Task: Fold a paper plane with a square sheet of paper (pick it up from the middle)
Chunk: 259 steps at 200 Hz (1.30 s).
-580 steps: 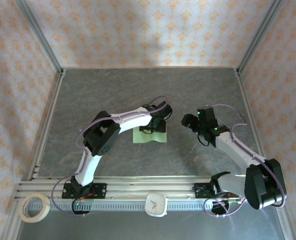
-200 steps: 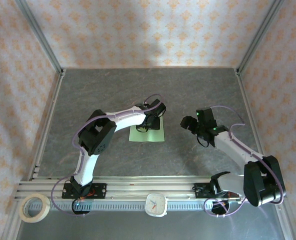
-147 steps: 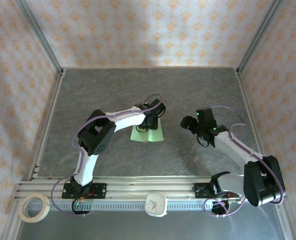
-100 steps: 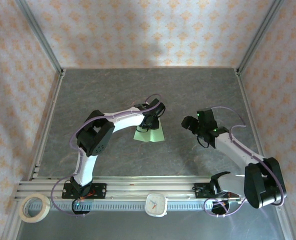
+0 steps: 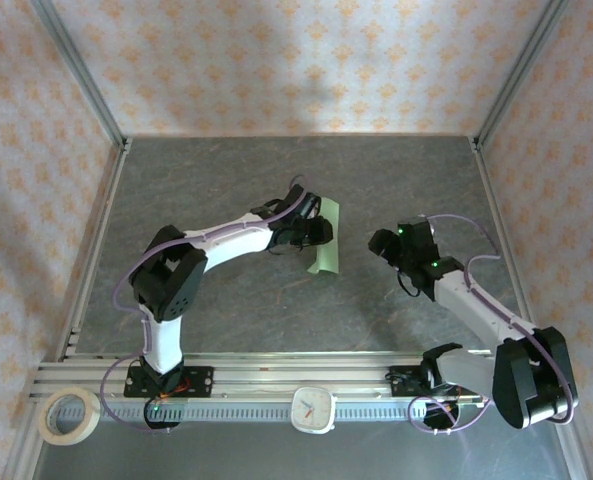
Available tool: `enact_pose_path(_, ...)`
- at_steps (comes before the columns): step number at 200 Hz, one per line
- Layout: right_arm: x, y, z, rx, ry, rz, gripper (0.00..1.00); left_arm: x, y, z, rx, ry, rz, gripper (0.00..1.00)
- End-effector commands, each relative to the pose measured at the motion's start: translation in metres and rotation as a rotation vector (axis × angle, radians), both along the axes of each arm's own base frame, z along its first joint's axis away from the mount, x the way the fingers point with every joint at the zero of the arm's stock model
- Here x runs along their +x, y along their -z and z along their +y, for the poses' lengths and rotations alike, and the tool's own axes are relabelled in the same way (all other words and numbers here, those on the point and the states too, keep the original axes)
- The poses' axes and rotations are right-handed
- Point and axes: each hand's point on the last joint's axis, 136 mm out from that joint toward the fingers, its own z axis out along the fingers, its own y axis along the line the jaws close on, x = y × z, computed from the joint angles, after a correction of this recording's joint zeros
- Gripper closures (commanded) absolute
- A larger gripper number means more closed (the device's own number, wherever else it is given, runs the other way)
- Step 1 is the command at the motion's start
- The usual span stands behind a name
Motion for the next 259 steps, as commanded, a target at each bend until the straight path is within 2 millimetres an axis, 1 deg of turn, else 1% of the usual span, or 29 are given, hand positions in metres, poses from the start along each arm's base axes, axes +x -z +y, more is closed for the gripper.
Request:
enact_pose_path(1,0.0,-0.005,-0.011,-0.021,0.055,-0.025,0.17,0.0,-0.036,-0.018,-0.202,0.033,-0.024,0.72)
enact_pose_path(54,0.0,-0.007,-0.014,-0.018,0.077,-0.031,0.17,-0.01,-0.04,-0.021,-0.345,0.072,0.01,0.71)
enact_pose_path(83,0.001,-0.01,-0.014,-0.013,0.08,-0.036,0.17,-0.012,-0.037,-0.015,-0.378,0.066,0.022,0.71)
enact_pose_path(95,0.001,-0.011,-0.011,-0.005,0.064,-0.044,0.17,-0.016,-0.036,-0.016,-0.413,0.084,0.04,0.71)
enact_pose_path(102,0.001,-0.013,-0.008,0.007,0.045,-0.054,0.17,-0.018,-0.039,-0.018,-0.446,0.098,0.044,0.71)
enact_pose_path(114,0.002,-0.016,-0.004,0.03,0.029,-0.074,0.17,-0.021,-0.031,-0.013,-0.446,0.079,0.057,0.72)
enact_pose_path(126,0.003,-0.019,-0.002,0.043,0.027,-0.086,0.17,-0.021,-0.019,-0.004,-0.404,0.058,0.071,0.72)
enact_pose_path(141,0.004,-0.021,0.0,0.054,0.018,-0.095,0.17,-0.024,-0.006,0.0,-0.365,0.053,0.089,0.71)
enact_pose_path(176,0.005,-0.023,0.015,0.111,-0.043,-0.108,0.17,-0.023,0.028,0.014,-0.225,0.02,0.129,0.71)
enact_pose_path(198,0.005,-0.025,0.019,0.128,-0.062,-0.114,0.17,-0.021,0.045,0.026,-0.128,0.008,0.143,0.71)
enact_pose_path(218,0.004,-0.023,0.021,0.13,-0.076,-0.112,0.17,-0.02,0.054,0.035,-0.062,0.001,0.146,0.7)
enact_pose_path(246,0.003,-0.02,0.03,0.163,-0.112,-0.096,0.19,-0.018,0.058,0.043,-0.013,-0.003,0.137,0.69)
enact_pose_path(259,0.004,-0.019,0.037,0.191,-0.14,-0.085,0.19,-0.017,0.059,0.047,0.004,-0.008,0.136,0.69)
